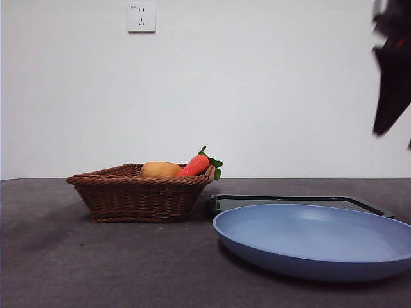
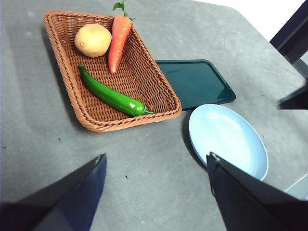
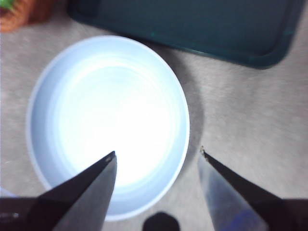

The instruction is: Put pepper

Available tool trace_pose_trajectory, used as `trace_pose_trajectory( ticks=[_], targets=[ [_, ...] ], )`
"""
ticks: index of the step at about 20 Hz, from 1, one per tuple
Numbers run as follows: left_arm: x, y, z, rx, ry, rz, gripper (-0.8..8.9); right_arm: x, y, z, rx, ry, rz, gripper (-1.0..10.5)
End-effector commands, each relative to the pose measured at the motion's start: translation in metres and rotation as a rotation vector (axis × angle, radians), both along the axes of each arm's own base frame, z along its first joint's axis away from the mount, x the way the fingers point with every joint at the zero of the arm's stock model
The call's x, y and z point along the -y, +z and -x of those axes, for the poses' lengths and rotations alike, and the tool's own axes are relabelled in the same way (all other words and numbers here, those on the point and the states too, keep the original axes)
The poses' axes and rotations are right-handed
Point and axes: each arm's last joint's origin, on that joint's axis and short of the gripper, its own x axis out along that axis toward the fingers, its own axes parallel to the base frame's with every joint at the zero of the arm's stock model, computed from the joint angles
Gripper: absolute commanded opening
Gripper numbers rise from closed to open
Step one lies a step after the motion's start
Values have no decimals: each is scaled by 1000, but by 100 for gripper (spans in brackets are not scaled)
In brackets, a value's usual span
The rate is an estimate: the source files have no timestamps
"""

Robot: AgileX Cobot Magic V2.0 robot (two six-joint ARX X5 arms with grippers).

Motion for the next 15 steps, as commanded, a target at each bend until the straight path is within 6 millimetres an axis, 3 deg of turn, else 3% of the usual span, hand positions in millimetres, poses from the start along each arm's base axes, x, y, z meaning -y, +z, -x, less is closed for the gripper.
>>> trace_pose_trajectory(
  ticks=[1, 7, 11, 15],
  targets=[
    [0, 5, 0, 16, -1, 2, 365, -7, -15, -18, -30, 15, 10, 297],
    [0, 5, 0, 15, 0, 2, 365, -17, -58, -43, -112, 35, 102, 294],
    [0, 5, 0, 15, 0, 2, 365, -20, -74, -49, -153, 43, 109, 241],
    [0, 5, 0, 11, 3, 7, 365, -21, -82, -50, -178, 50, 110, 100]
  ],
)
